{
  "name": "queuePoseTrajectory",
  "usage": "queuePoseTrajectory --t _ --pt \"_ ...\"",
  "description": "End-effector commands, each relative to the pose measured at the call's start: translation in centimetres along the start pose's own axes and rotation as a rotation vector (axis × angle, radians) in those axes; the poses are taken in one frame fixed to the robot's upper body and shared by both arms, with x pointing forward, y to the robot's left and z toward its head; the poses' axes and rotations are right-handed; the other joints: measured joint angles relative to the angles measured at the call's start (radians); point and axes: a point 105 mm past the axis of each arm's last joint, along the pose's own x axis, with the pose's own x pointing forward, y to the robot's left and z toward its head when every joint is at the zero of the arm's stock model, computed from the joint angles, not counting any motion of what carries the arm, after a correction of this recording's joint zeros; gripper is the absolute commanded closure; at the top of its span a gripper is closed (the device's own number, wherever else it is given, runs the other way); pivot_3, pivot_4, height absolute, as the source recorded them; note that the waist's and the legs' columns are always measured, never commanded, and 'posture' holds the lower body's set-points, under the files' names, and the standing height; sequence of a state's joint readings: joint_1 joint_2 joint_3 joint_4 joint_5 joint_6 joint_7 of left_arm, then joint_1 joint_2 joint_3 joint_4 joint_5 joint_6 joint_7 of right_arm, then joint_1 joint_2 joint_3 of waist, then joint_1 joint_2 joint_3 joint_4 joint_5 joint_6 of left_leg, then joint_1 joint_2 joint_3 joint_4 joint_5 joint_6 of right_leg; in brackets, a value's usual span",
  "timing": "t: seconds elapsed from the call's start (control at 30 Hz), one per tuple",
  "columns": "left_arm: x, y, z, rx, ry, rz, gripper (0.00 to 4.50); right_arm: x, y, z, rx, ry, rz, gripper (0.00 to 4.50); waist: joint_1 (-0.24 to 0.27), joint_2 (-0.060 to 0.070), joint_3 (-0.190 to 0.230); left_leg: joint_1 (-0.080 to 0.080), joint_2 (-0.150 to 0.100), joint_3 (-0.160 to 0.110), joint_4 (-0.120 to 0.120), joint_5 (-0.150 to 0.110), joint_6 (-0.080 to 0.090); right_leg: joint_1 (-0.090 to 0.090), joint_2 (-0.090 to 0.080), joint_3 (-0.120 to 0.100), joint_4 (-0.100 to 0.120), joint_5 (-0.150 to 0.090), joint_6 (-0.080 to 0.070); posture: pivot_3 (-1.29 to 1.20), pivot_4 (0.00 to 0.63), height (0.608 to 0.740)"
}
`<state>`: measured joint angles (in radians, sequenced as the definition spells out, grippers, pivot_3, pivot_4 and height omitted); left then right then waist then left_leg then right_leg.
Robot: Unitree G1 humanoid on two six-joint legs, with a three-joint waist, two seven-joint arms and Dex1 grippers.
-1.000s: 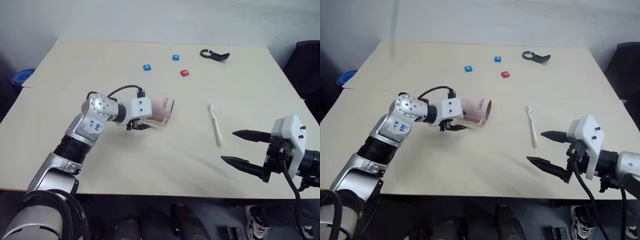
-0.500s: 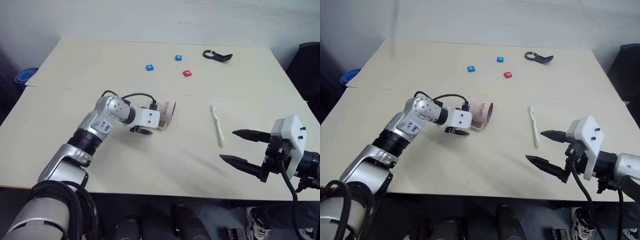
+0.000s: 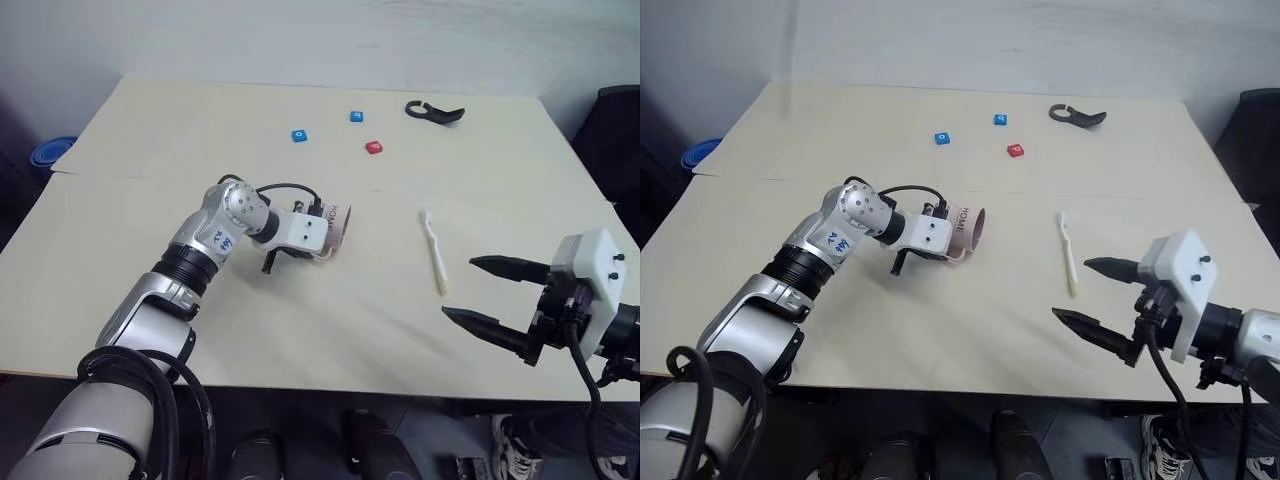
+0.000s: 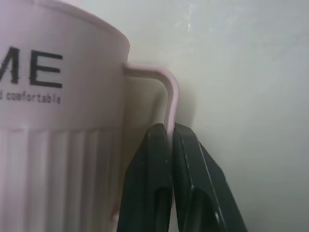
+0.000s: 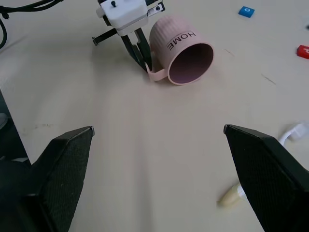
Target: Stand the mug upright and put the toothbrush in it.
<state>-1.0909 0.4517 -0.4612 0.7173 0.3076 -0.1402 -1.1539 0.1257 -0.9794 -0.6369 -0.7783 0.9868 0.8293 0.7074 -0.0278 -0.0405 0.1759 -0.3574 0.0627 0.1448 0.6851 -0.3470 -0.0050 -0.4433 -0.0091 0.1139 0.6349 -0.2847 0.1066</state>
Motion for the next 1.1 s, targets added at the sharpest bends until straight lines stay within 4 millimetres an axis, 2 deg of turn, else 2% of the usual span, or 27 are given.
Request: queuePoseTrajectory --t 0.03,0.1,0.2,0.3,0.47,0.63,0.77,0.9,1.1 --pt "-0.3 0.3 1.0 -0.023 -0.076 0.016 4.46 -0.4 0.1 0.7 -0.035 -0.002 0.002 0.00 0.000 0.000 0.000 0.000 0.000 0.000 0.000 0.000 0.000 0.000 0.000 0.000 0.000 0.000 0.000 0.00 0.150 0.740" --pt "-0.4 1.0 2.1 -0.093 -0.152 0.060 4.46 -0.7 0.0 0.8 -0.038 0.003 0.004 0.00 0.000 0.000 0.000 0.000 0.000 0.000 0.000 0.000 0.000 0.000 0.000 0.000 0.000 0.000 0.000 0.00 0.150 0.740" --pt "-1.4 2.6 5.4 -0.270 -0.433 0.141 4.46 -0.9 -0.3 1.5 -0.043 -0.012 0.000 0.00 0.002 0.000 0.000 -0.001 0.000 0.000 0.000 0.000 0.000 0.000 0.000 -0.001 0.000 0.000 0.000 0.00 0.150 0.740" --pt "-2.2 3.0 7.7 -0.320 -0.652 0.200 4.46 -0.9 -0.6 1.9 -0.044 -0.022 -0.006 0.00 0.001 0.000 0.000 -0.003 0.001 -0.001 0.001 0.000 0.000 -0.001 0.000 -0.001 0.000 0.000 0.000 0.00 0.150 0.740" --pt "-0.8 2.7 9.9 -0.597 -0.900 0.344 4.46 -0.4 -0.7 1.8 -0.063 0.005 -0.003 0.00 -0.001 0.000 0.000 -0.001 0.001 -0.001 0.001 0.000 -0.001 -0.001 0.000 0.000 0.001 0.000 0.001 0.00 0.150 0.740" --pt "0.3 0.4 8.4 -0.775 -0.983 0.428 4.46 0.3 -0.9 2.2 -0.065 0.001 -0.016 0.00 -0.006 0.000 0.000 0.001 0.002 -0.001 0.001 0.003 -0.006 -0.001 0.000 0.001 0.003 0.001 0.001 0.00 0.150 0.740" --pt "1.3 -0.7 6.7 -0.865 -0.943 0.497 4.46 0.5 -1.1 1.8 -0.053 0.026 -0.017 0.00 -0.001 0.000 0.000 0.001 0.002 -0.001 0.001 0.003 -0.006 -0.001 0.000 0.001 0.002 0.001 0.001 0.00 0.150 0.740" --pt "1.1 -1.8 6.7 -0.908 -0.957 0.453 3.46 0.7 -1.2 1.5 -0.048 0.042 -0.010 0.00 0.000 0.000 0.000 0.000 0.001 -0.001 0.001 0.003 -0.006 0.000 0.000 0.001 0.001 0.001 0.001 0.00 0.150 0.740" --pt "0.2 -3.6 6.7 -0.868 -0.919 0.413 1.56 1.0 -1.4 1.3 -0.039 0.036 -0.010 0.00 -0.003 0.000 0.000 0.000 0.002 -0.001 0.001 0.003 -0.006 0.000 0.000 0.001 0.001 0.001 0.001 0.00 0.150 0.740"
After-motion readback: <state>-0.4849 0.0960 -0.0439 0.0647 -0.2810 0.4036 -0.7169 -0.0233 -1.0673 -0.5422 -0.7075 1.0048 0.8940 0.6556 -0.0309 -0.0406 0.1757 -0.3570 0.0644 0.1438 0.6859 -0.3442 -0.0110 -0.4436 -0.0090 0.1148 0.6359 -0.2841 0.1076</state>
